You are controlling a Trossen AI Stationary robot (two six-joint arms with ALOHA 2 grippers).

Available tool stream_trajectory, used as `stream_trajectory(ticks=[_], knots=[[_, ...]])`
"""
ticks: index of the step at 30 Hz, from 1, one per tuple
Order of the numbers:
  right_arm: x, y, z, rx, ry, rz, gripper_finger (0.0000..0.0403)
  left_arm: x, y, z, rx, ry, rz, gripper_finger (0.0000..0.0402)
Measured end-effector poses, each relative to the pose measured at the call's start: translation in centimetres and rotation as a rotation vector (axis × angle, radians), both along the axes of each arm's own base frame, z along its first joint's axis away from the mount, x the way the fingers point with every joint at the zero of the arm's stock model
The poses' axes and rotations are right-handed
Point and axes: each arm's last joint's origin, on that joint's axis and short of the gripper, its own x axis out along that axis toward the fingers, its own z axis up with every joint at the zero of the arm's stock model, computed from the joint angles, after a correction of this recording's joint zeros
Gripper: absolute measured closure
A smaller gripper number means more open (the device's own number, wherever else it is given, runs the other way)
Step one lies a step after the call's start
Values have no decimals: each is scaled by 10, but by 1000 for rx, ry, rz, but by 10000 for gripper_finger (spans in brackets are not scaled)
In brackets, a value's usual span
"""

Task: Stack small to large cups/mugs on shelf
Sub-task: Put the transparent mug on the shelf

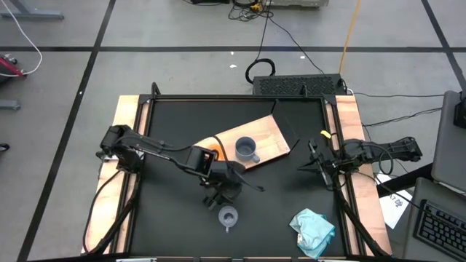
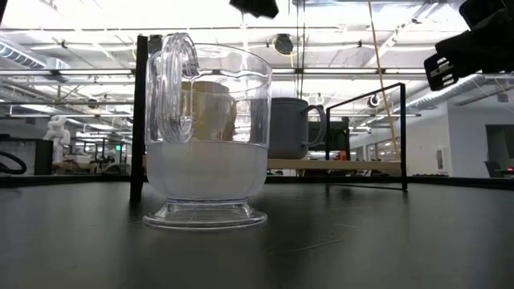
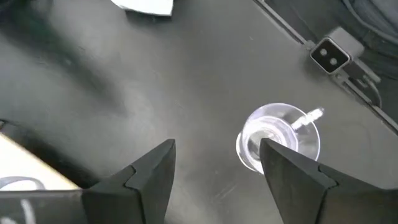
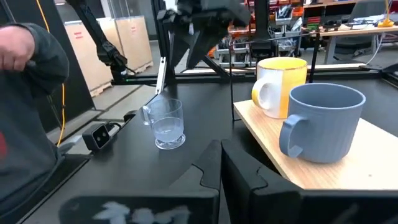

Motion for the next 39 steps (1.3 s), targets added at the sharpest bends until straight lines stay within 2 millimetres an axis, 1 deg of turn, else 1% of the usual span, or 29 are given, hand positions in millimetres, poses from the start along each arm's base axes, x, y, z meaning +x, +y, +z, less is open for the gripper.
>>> stream_trajectory(ticks=[7,9,12,17,23,28,39], knots=[[-2,0,3,8,-37,-1,403,3,-22,-22,44,52,-62,165],[-2,0,2,8,-34,0,403,1,-28,-23,57,57,-87,165],[-2,0,3,11,-34,0,403,0,-33,-21,61,38,-109,165],[-2,0,3,11,-35,0,403,1,-31,-21,55,41,-96,165],[-2,0,3,12,-34,-1,403,12,-27,-33,54,32,-118,165],[-1,0,2,11,-27,-1,403,17,-29,-42,58,34,-136,165],[-1,0,0,8,-12,-1,403,18,-33,-48,-11,79,-152,165]])
